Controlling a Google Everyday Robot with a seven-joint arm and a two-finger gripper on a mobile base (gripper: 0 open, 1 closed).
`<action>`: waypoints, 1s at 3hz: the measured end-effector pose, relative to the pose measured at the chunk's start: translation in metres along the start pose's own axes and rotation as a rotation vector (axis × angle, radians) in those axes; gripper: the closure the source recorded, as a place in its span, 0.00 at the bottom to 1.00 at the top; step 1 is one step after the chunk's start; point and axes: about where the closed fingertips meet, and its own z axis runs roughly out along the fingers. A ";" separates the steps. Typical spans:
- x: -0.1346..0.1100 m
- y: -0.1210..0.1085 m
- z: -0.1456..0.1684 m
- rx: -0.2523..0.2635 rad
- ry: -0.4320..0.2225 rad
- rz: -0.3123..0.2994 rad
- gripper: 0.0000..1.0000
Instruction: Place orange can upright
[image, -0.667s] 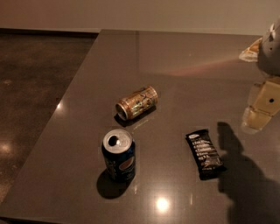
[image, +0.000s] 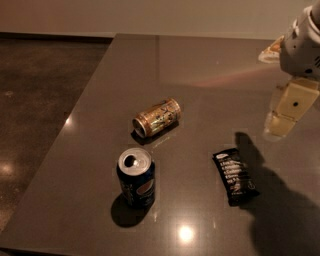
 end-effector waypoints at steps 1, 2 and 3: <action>-0.044 -0.013 0.020 -0.019 -0.074 -0.122 0.00; -0.090 -0.018 0.044 -0.044 -0.127 -0.257 0.00; -0.130 -0.013 0.069 -0.079 -0.146 -0.387 0.00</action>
Offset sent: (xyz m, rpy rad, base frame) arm 0.0650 0.1472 -0.0286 0.0667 -0.0397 0.4623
